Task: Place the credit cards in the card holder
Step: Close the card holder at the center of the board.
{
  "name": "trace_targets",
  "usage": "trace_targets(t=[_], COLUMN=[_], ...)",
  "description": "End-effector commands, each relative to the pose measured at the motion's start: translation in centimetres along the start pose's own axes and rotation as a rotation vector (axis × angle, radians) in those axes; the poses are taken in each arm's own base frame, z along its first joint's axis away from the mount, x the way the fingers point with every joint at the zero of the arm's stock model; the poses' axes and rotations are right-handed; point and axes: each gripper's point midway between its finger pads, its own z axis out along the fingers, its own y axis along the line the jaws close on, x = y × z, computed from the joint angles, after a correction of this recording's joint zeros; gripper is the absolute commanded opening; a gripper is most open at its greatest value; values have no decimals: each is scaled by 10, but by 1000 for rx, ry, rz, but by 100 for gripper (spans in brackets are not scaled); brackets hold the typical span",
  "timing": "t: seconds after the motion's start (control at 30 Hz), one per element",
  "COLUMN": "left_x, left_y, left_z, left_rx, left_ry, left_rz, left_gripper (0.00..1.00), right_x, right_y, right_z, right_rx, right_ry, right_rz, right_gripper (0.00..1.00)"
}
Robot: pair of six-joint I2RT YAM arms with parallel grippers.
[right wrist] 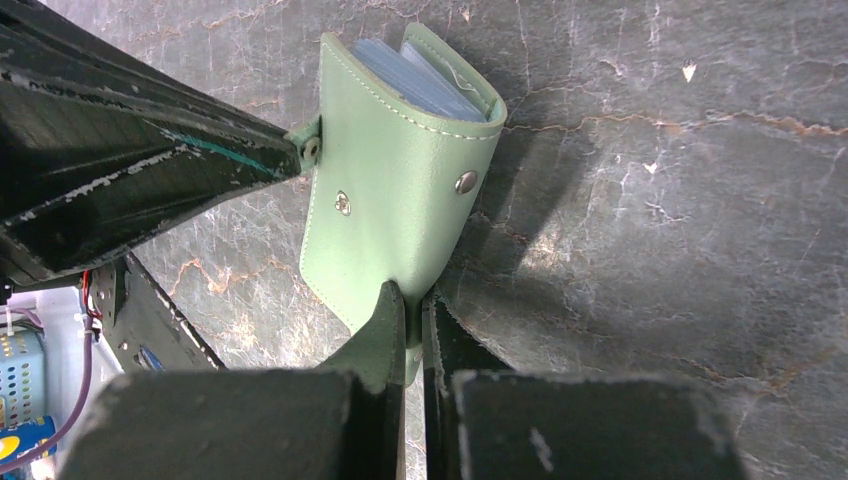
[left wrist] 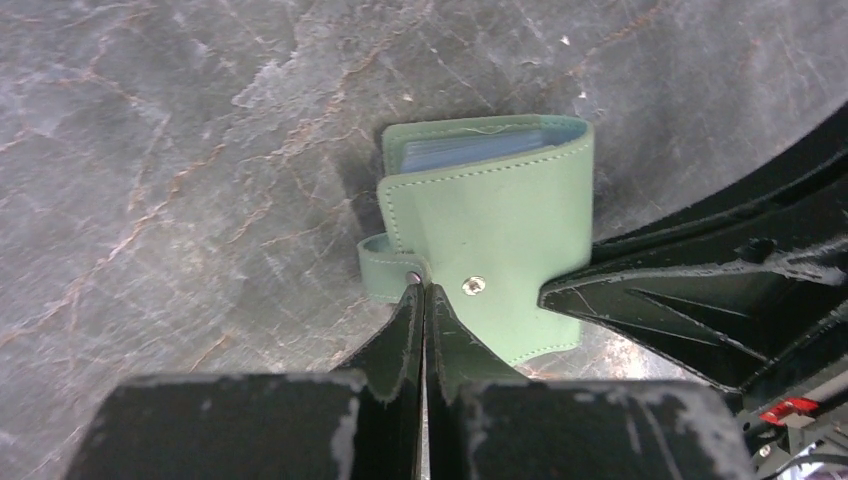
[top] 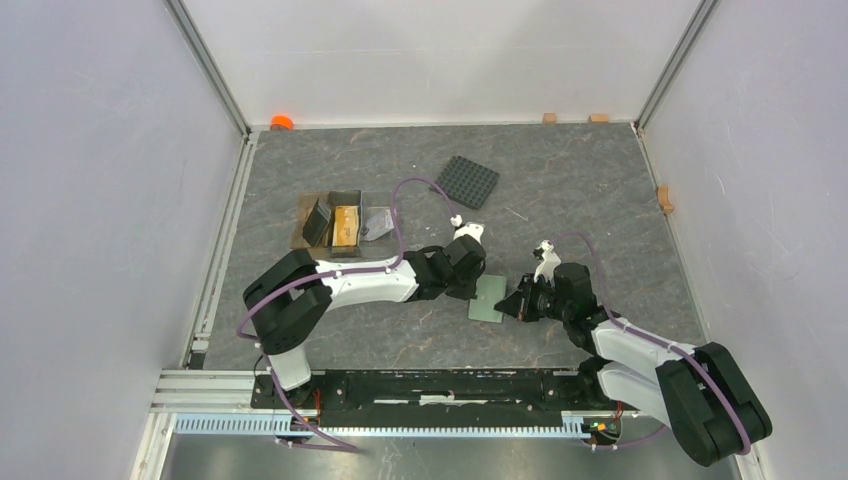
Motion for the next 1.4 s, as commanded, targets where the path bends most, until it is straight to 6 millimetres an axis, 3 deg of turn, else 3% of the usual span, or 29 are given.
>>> trace_targets(t=[0.0,0.27,0.73,1.37], left_x=[-13,-4,3,14], left_y=[-39,-47,-29,-30], left_z=[-8,-9,-5,10], left_rx=[193,258,147,119], left_ry=[-36,-14,35,108], left_rz=[32,17,10,26], left_gripper=[2,2,2,2], right_x=[42,41,39,36], right_y=[-37,-37,-37,-33], right_z=[-8,-8,-8,-7], right_rx=[150,153,158,141], right_ry=[127,125,119,108], right_rz=[-17,-17,-13,-13], right_gripper=[0,0,0,0])
